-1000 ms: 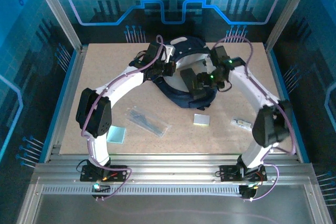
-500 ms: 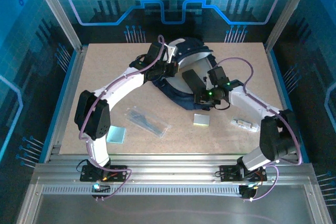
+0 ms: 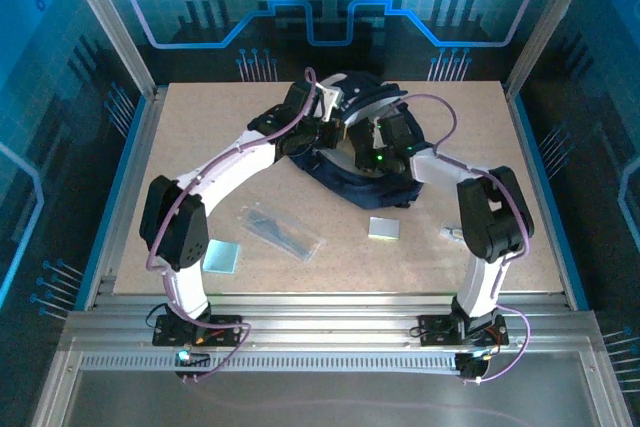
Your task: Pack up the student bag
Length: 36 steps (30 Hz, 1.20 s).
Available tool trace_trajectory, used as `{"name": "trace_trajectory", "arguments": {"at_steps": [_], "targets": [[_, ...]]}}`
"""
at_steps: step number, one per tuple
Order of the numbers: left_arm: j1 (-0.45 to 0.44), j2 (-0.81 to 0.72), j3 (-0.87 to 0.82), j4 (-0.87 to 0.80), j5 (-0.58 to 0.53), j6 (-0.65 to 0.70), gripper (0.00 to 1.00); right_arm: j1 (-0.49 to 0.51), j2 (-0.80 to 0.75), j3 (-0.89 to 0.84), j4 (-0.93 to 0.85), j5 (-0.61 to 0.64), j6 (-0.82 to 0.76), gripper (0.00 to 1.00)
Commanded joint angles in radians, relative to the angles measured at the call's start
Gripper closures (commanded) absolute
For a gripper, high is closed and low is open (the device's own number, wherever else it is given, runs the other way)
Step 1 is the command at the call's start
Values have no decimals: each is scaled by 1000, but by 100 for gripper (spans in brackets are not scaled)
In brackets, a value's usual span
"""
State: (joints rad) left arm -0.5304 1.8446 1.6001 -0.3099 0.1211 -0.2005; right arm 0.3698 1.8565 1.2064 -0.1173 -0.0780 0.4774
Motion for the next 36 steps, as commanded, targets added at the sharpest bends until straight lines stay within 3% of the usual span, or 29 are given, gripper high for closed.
{"name": "trace_trajectory", "arguments": {"at_steps": [1, 7, 13, 16, 19, 22, 24, 27, 32, 36], "targets": [[-18, -86, 8, 34, 89, -39, 100, 15, 40, 34, 167, 51, -25, 70], [-18, -95, 6, 39, 89, -41, 100, 18, 111, 100, 228, 17, -31, 68], [-17, -41, 7, 39, 5, -6, 100, 18, -78, 31, 93, 55, -90, 59], [-13, -9, 4, 59, -19, -12, 100, 20, -197, -2, -45, 25, -139, 42], [-4, 14, -6, 88, -31, -43, 100, 41, -292, -31, -183, 63, -182, 18], [22, 28, -14, 111, 10, -115, 85, 78, -366, -61, -291, 80, -203, 6], [50, 25, -32, 135, 55, -180, 55, 119, -411, -86, -330, 77, -205, 2], [87, -4, -75, 158, 92, -251, 25, 196, -445, -95, -374, 84, -207, 2], [155, -113, -228, 201, 114, -304, 8, 348, -407, -100, -363, 111, -197, 1], [232, -204, -363, 204, 97, -318, 1, 446, -312, -104, -285, 133, -179, 1]]}}
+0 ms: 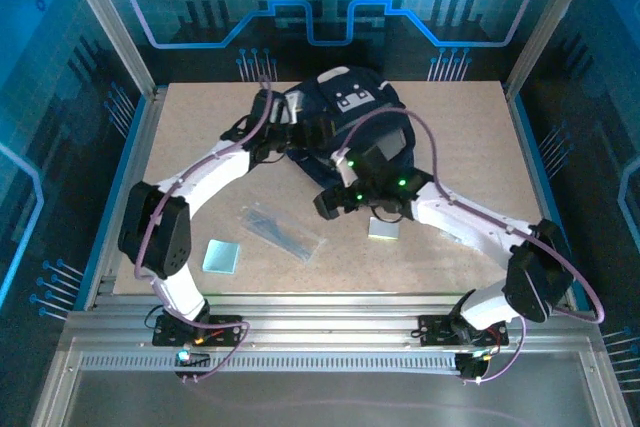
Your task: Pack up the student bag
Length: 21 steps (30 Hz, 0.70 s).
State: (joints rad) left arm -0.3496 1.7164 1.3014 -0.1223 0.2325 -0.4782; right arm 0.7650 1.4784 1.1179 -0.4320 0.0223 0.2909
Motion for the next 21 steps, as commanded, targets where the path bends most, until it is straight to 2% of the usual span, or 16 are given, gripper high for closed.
{"name": "trace_trajectory", "arguments": {"at_steps": [1, 6, 12, 17, 21], "targets": [[66, -101, -90, 14, -16, -40, 1, 73, 99, -6, 42, 42, 10, 1], [125, -215, -189, -35, -70, -13, 1, 159, 279, 95, 42, 73, 0, 0], [184, -288, -270, -50, -136, -15, 1, 233, 479, 283, -56, 119, -54, 0], [262, -314, -345, 6, -76, -61, 1, 263, 600, 404, -165, 190, -79, 0], [291, -323, -380, 30, -46, -76, 1, 266, 655, 443, -186, 179, -89, 0]]}}
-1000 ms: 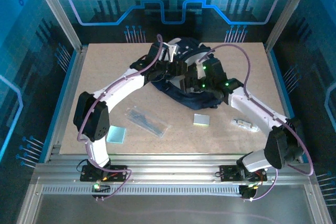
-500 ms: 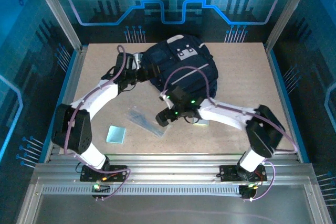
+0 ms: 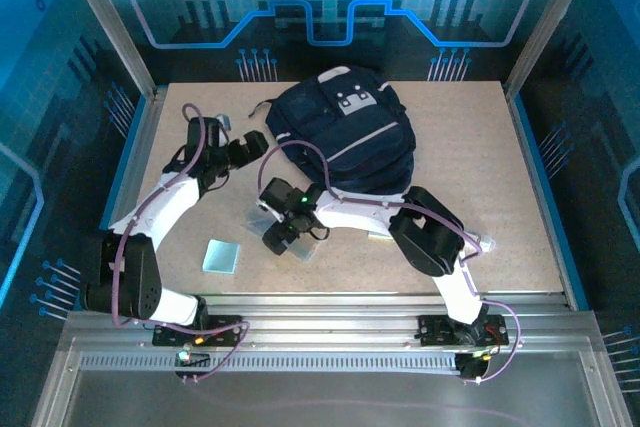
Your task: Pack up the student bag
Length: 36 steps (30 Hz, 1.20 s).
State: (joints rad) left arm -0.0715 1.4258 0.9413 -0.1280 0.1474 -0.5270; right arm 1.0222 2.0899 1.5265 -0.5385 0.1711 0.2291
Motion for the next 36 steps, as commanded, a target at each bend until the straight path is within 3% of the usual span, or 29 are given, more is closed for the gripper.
{"name": "trace_trajectory", "arguments": {"at_steps": [1, 11, 16, 26, 36], "targets": [[16, -37, -25, 36, 40, -25, 1, 14, 57, 43, -89, 38, -34, 0], [42, -64, -56, 54, 41, -44, 1, 26, 113, 16, -127, -15, -56, 1], [42, -64, -59, 59, 50, -61, 1, 15, 101, -8, -104, -22, -42, 23], [42, -81, -56, 64, 58, -74, 5, -16, 19, -25, -78, -30, -23, 57], [40, -79, -35, 66, 70, -88, 6, -60, -60, -29, -84, -119, 10, 80]]}}
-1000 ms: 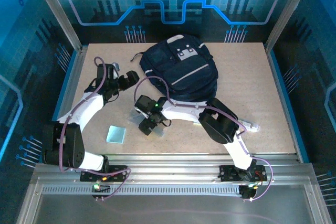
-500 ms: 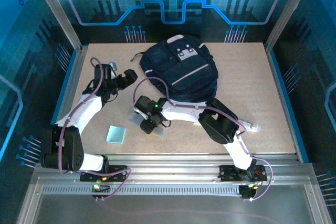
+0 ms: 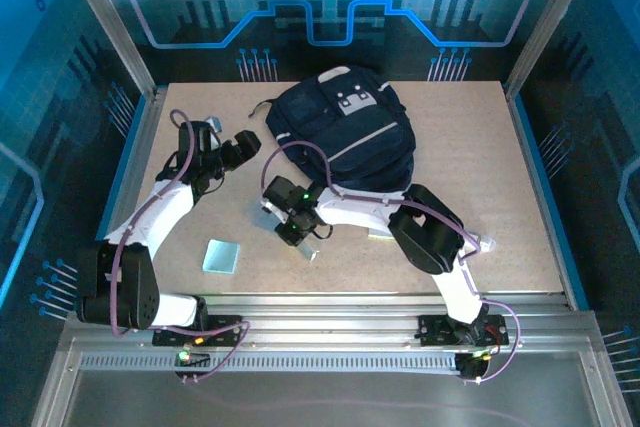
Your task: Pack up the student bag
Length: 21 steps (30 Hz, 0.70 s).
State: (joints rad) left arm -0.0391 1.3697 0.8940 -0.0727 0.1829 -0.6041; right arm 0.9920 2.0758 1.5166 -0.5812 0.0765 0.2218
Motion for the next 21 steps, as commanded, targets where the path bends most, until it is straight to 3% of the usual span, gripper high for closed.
{"name": "trace_trajectory", "arguments": {"at_steps": [1, 5, 12, 17, 21], "targets": [[4, -22, 16, 9, 35, -11, 6, -39, -55, -26, -36, -42, 23, 83], [-18, -7, 45, -9, 28, 10, 6, -74, -89, -49, -13, -110, 42, 100], [-123, 47, 149, -52, -25, 141, 7, -178, -224, -105, -16, -173, 87, 100], [-247, 127, 263, -71, -58, 247, 13, -361, -412, -215, -24, -170, 162, 100], [-332, 214, 363, -84, -55, 312, 15, -519, -543, -301, -25, -85, 197, 100]]}}
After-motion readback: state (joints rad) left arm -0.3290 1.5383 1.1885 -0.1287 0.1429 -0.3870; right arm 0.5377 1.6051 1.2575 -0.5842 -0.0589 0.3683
